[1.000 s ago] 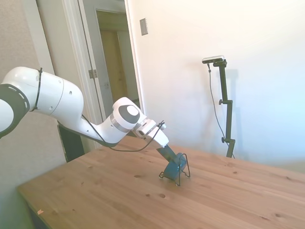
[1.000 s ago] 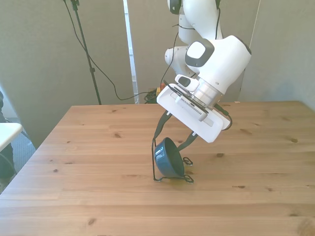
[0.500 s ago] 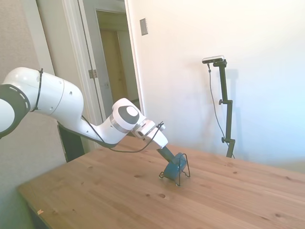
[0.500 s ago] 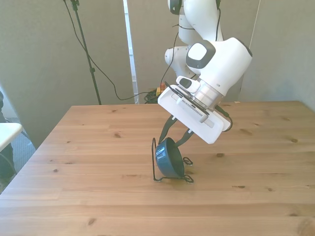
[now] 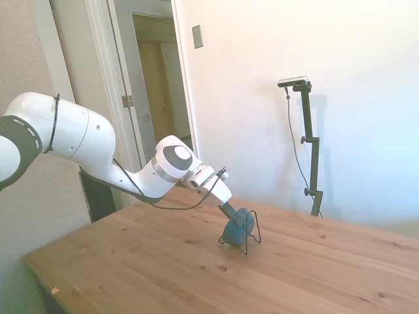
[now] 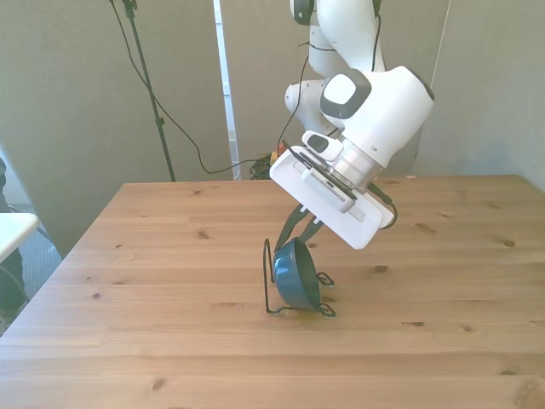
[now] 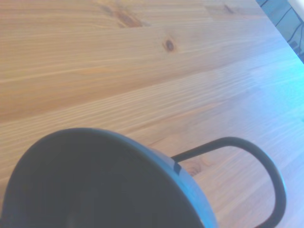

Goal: Unload the bowl

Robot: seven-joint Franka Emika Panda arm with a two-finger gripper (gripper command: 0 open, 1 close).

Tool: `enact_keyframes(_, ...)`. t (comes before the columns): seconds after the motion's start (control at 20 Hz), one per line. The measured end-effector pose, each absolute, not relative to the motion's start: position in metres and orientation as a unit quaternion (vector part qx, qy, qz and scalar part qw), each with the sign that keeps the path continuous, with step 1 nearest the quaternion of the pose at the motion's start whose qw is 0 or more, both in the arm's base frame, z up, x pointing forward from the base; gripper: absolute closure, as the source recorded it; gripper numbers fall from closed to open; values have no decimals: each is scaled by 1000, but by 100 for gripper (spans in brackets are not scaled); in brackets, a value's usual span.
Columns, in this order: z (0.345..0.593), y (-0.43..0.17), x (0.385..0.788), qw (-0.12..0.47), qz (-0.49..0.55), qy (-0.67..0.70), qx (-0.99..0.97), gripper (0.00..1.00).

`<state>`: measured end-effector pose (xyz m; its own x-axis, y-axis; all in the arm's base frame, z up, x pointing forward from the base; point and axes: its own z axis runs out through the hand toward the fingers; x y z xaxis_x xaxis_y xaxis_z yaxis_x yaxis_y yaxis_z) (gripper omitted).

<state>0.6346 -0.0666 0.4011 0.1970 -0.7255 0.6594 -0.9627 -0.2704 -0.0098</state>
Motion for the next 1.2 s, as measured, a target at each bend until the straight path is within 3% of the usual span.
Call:
enact_keyframes(0.25,403,-67,634,210,284,-567,744,100)
enact_keyframes(0.8,437,-34,621,185,301,-555,753,100)
enact_keyframes(1.2,449,23,594,49,253,-495,830,100)
